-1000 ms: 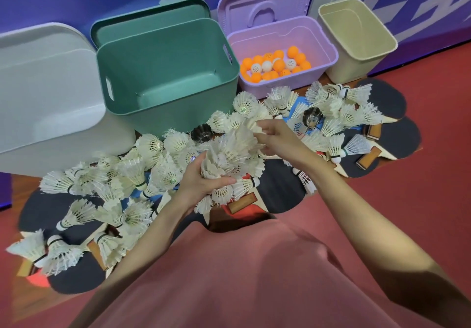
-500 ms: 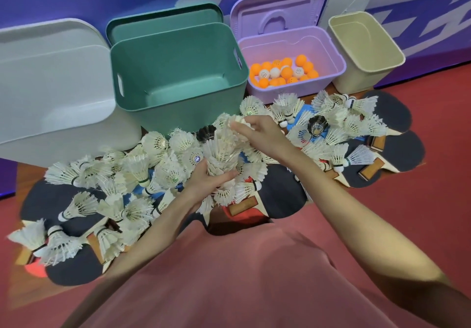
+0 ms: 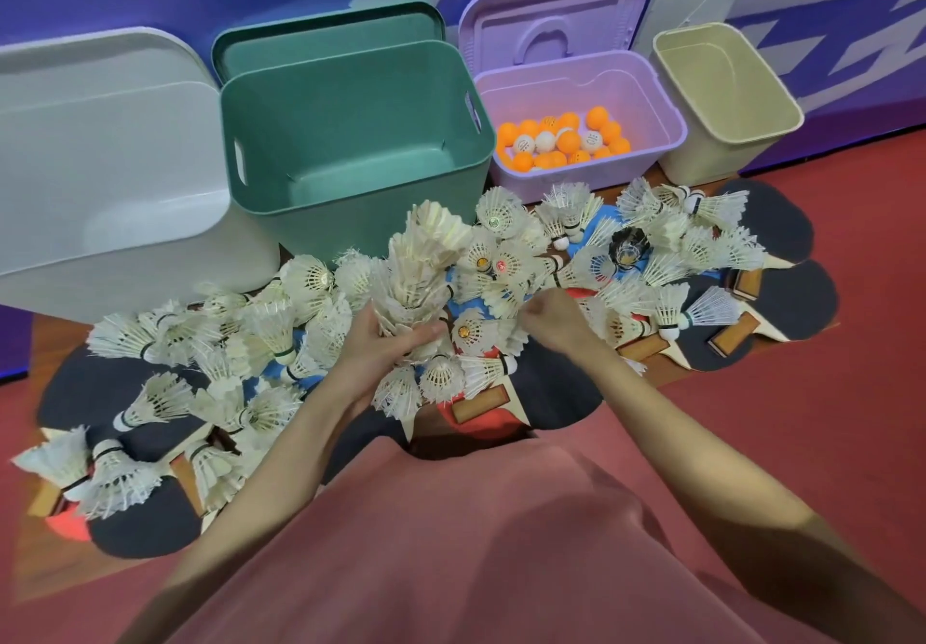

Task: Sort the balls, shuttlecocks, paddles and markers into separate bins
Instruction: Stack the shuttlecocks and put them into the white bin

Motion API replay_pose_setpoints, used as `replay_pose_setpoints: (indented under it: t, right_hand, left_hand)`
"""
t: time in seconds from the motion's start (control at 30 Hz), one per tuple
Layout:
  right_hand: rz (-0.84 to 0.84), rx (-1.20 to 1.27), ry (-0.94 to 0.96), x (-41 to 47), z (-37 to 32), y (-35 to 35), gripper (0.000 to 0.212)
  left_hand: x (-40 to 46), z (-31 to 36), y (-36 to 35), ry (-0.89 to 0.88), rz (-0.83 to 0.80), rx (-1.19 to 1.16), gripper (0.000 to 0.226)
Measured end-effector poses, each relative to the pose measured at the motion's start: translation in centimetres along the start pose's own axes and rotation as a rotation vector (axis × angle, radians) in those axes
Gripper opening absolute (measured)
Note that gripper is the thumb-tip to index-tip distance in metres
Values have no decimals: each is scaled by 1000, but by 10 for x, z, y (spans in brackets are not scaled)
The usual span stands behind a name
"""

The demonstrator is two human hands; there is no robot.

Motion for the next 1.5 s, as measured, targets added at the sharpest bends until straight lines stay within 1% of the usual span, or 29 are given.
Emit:
replay_pose_setpoints:
  t: [0.07, 0.1, 0.2, 0.27, 0.3, 0.43, 0.57, 0.67, 0.73, 0.8, 0.83, 0.9, 0.97, 1.0, 1.13, 1.17, 1.27, 1.43, 1.5]
  right_hand:
    - [-141, -52, -103, -4, 18, -20, 25]
    - [-163, -45, -118, -5, 21, -26, 23]
    - [-105, -24, -101, -5, 21, -38, 24]
    - [-59, -42, -72, -4, 18, -41, 36]
    - [-36, -51, -59, -3, 18, -41, 38]
    - [59, -40, -9, -6, 19, -32, 35]
    - [215, -121, 33, -18, 7, -9, 19]
    - [365, -123, 172, -26, -14, 19, 15]
    - [501, -30, 316, -32, -34, 39, 14]
    - [649, 137, 431, -39, -54, 58, 11]
    - [701, 226, 466, -41, -63, 65, 9]
    - [750, 342, 502, -44, -79, 74, 7]
    - [738, 379, 530, -42, -91, 77, 7]
    - [704, 382, 554, -41, -96, 77, 7]
    - [461, 270, 674, -34, -109, 65, 10]
    - [441, 235, 690, -34, -111, 64, 11]
    - [475, 216, 703, -35, -112, 65, 11]
    - [375, 311, 644, -27, -107, 70, 14]
    - [368, 362, 634, -27, -108, 72, 16]
  left_hand:
    - [-3, 3, 2, -9, 12, 24, 63]
    - [-4, 4, 3, -14, 16, 33, 62]
    - [-5, 4, 5, -26, 22, 54, 56]
    - [-5, 4, 4, -22, 17, 54, 56]
    - [-5, 4, 4, -21, 15, 52, 57]
    - [-5, 4, 5, -11, 24, 46, 59]
    - [-4, 4, 12, 9, 74, 59, 52]
    - [-2, 7, 18, 3, 113, 97, 46]
    - [-1, 9, 21, -3, 122, 110, 41]
    - [0, 10, 21, -5, 128, 116, 38]
    - [0, 10, 22, -5, 127, 119, 38]
    - [1, 8, 23, 1, 123, 122, 39]
    - [3, 6, 22, 2, 121, 122, 42]
    - [3, 5, 21, 1, 123, 123, 43]
    - [6, 7, 15, -4, 102, 146, 44]
    - [7, 8, 14, -9, 95, 155, 44]
    - [11, 9, 13, -10, 95, 145, 50]
    - [10, 11, 11, -11, 93, 68, 54]
    - [9, 11, 12, -18, 94, 7, 53]
Point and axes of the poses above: each hand's wrist, its own x-axis towards the middle knuckle, its own y-axis out of the back of the hand, z = x × y, the point moved 4 cm from there along x, towards the middle knuckle, and after that the axes turned 7 degrees about y, right-handed, at the moved point
